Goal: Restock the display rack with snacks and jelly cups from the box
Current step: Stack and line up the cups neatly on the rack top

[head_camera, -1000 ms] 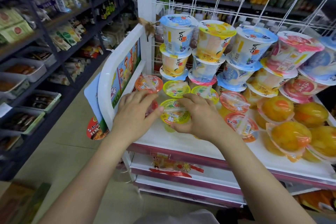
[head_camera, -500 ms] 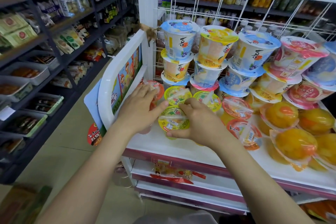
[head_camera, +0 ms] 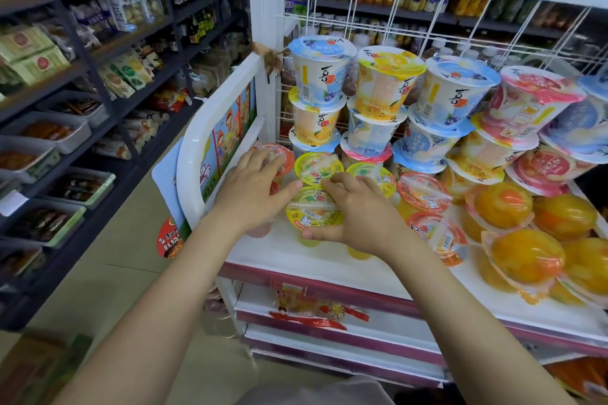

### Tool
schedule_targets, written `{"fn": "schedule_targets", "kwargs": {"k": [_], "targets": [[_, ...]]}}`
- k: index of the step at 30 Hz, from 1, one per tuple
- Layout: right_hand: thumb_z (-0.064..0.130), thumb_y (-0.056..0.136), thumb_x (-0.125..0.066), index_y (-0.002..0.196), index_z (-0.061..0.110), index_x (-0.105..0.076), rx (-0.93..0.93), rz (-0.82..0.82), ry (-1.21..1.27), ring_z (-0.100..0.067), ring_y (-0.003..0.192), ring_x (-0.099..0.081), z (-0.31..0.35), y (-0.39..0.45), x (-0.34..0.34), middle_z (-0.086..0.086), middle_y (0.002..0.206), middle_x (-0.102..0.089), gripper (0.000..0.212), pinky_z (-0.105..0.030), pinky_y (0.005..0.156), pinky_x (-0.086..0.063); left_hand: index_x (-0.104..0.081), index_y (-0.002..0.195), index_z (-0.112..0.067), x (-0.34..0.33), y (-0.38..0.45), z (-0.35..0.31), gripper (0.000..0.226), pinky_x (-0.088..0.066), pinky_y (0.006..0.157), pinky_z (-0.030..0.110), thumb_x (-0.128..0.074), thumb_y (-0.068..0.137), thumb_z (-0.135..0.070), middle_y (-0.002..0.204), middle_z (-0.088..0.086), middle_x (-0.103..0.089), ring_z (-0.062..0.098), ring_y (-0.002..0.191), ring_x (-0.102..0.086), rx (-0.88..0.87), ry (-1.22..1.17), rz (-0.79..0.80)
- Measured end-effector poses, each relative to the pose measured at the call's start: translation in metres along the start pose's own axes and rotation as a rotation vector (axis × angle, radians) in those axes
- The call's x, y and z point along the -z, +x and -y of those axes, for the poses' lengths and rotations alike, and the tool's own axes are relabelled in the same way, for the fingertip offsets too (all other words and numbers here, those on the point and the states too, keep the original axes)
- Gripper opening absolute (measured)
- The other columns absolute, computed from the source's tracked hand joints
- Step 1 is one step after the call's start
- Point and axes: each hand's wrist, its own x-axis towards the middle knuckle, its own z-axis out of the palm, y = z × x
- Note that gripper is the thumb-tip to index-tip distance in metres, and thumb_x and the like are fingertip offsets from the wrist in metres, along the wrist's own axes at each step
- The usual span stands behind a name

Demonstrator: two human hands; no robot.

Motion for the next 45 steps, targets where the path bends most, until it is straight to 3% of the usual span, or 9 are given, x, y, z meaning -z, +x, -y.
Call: {"fn": "schedule_targets", "kwargs": {"k": [4, 10, 14, 16, 19, 24, 29, 36, 45], "targets": [[0.088, 0.065, -0.041, 0.143, 0.016, -0.050, 0.005, -0.065, 0.064, -0.023, 0.133, -0.044, -0.001, -0.002, -0.009, -0.004, 0.144, -0.049, 0.106, -0.044, 0.121, -0.019, -0.017, 0.158, -0.032, -0.001, -0.016, -0.004, 0.095, -0.004, 0.121, 0.040, -0.005, 0.077, -0.081, 0.167, 0.001, -0.004, 0.018, 0.153, 0.002, -0.012, 0.024, 0.028], [0.067, 0.074, -0.066, 0.148, 0.016, -0.044, 0.015, -0.099, 0.113, -0.023, 0.139, -0.034, 0.002, -0.006, -0.005, -0.004, 0.149, -0.043, 0.093, -0.039, 0.120, -0.013, -0.017, 0.158, -0.032, -0.008, -0.018, -0.003, 0.096, 0.000, 0.121, 0.042, -0.001, 0.077, -0.083, 0.167, 0.001, -0.008, 0.019, 0.153, 0.003, -0.033, 0.054, 0.019], [0.087, 0.067, -0.046, 0.148, 0.013, -0.044, 0.008, -0.225, 0.123, -0.029, 0.138, -0.038, -0.012, -0.024, -0.012, -0.011, 0.147, -0.045, 0.109, -0.047, 0.119, -0.019, -0.013, 0.157, -0.037, -0.003, -0.028, -0.014, 0.097, 0.010, 0.122, 0.041, -0.006, 0.075, -0.088, 0.166, -0.004, -0.001, 0.014, 0.152, 0.010, -0.113, 0.048, 0.021], [0.099, 0.057, -0.029, 0.154, 0.018, -0.030, -0.064, -0.172, 0.045, -0.030, 0.147, -0.025, -0.026, -0.034, -0.008, -0.013, 0.156, -0.032, 0.126, -0.048, 0.121, -0.012, -0.013, 0.156, -0.041, -0.006, -0.032, -0.026, 0.093, 0.010, 0.122, 0.043, -0.008, 0.076, -0.089, 0.166, -0.006, 0.001, 0.013, 0.152, 0.011, -0.201, 0.081, 0.044], [0.098, 0.047, -0.028, 0.158, 0.023, 0.003, -0.202, 0.061, -0.024, -0.026, 0.153, 0.007, -0.036, -0.040, -0.003, -0.011, 0.166, 0.004, 0.138, -0.044, 0.122, 0.005, -0.009, 0.156, -0.042, -0.013, -0.030, -0.039, 0.096, 0.010, 0.122, 0.045, -0.006, 0.073, -0.090, 0.167, -0.006, 0.002, 0.016, 0.153, 0.009, -0.238, 0.153, 0.081], [0.098, 0.055, -0.027, 0.155, 0.025, 0.020, -0.223, 0.110, -0.091, -0.029, 0.151, 0.018, -0.033, -0.034, -0.010, -0.017, 0.162, 0.022, 0.132, -0.048, 0.123, 0.007, -0.006, 0.155, -0.044, -0.014, -0.029, -0.043, 0.091, 0.009, 0.120, 0.044, -0.012, 0.076, -0.086, 0.166, -0.006, 0.001, 0.016, 0.153, -0.001, -0.210, 0.183, 0.078], [0.099, 0.053, -0.017, 0.154, 0.024, 0.023, -0.216, 0.137, -0.082, -0.028, 0.150, 0.021, -0.039, -0.029, -0.010, -0.016, 0.161, 0.024, 0.132, -0.050, 0.123, 0.003, -0.010, 0.155, -0.043, -0.020, -0.029, -0.043, 0.097, 0.007, 0.119, 0.044, 0.003, 0.071, -0.088, 0.167, -0.005, -0.004, 0.017, 0.153, -0.006, -0.215, 0.186, 0.036], [0.098, 0.048, -0.011, 0.155, 0.023, 0.018, -0.204, 0.116, -0.110, -0.026, 0.152, 0.014, -0.037, -0.036, -0.010, -0.017, 0.163, 0.016, 0.134, -0.048, 0.123, 0.004, -0.015, 0.155, -0.042, -0.023, -0.030, -0.042, 0.093, 0.001, 0.120, 0.046, -0.003, 0.075, -0.087, 0.166, -0.003, -0.010, 0.018, 0.152, -0.011, -0.218, 0.174, 0.012], [0.099, 0.046, -0.026, 0.157, 0.025, 0.013, -0.163, 0.009, 0.013, -0.020, 0.152, 0.013, -0.055, -0.059, 0.003, -0.003, 0.166, 0.013, 0.139, -0.048, 0.123, 0.005, -0.018, 0.155, -0.040, -0.013, -0.030, -0.054, 0.100, 0.007, 0.121, 0.044, -0.007, 0.070, -0.092, 0.166, -0.004, -0.006, 0.015, 0.153, 0.000, -0.228, 0.060, 0.047]]}}
